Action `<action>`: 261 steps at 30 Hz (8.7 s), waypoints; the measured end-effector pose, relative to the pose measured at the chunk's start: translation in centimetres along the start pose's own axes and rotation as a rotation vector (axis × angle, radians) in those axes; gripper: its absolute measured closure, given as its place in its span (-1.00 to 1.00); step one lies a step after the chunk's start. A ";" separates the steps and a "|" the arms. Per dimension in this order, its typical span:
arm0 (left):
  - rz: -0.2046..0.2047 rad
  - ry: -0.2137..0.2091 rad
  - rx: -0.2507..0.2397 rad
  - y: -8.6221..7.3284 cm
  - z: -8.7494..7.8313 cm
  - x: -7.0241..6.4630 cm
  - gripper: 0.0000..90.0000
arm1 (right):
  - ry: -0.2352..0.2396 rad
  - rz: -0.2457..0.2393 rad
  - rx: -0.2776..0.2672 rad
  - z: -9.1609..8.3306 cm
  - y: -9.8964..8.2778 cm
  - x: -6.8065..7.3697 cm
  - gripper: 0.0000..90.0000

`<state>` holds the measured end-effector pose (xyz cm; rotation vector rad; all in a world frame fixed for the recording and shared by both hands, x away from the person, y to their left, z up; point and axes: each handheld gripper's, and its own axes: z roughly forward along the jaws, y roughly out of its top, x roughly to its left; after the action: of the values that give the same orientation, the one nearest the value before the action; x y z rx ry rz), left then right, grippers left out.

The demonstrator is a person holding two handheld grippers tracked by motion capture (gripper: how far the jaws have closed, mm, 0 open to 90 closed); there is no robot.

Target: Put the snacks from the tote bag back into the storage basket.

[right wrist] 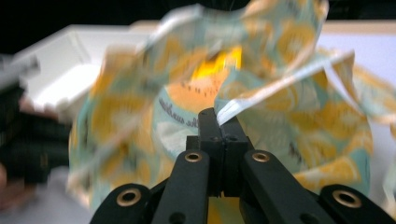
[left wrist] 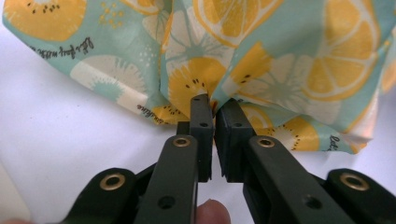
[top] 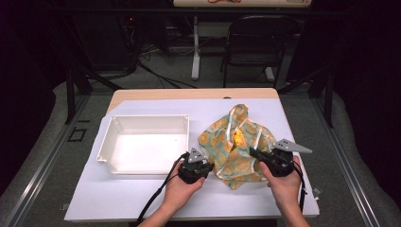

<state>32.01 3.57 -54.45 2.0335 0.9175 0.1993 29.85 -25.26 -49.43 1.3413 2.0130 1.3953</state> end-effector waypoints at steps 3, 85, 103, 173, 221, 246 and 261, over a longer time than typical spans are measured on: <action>-0.004 0.003 -0.029 0.4 -0.9 0.1 0.75 | 0.005 -0.006 0.084 -0.4 -1.4 -0.1 1.00; -0.060 0.186 -0.006 -0.1 3.7 -0.8 0.83 | -0.109 -0.104 -0.090 1.8 3.9 1.9 -0.15; -0.062 0.183 -0.013 -0.1 3.7 -0.8 0.82 | -0.149 -0.091 0.019 5.6 3.5 1.7 -0.19; -0.041 0.189 -0.010 -0.1 3.7 -1.0 0.77 | -0.189 -0.070 0.101 6.9 3.0 1.2 0.16; 0.033 0.061 -0.206 1.9 -6.8 0.4 -0.89 | -0.064 -0.104 0.008 1.3 7.6 3.6 0.16; 0.106 0.006 -0.193 1.8 -5.4 -2.4 -0.88 | 0.072 -0.143 0.047 3.0 6.4 7.6 0.18; 0.109 0.014 -0.220 1.7 -5.3 -2.9 -0.74 | 0.141 -0.171 0.068 3.7 5.8 10.0 0.18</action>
<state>28.45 4.48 -49.38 1.8802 0.7585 0.3583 30.50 -14.43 -43.90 1.0948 2.2262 1.3892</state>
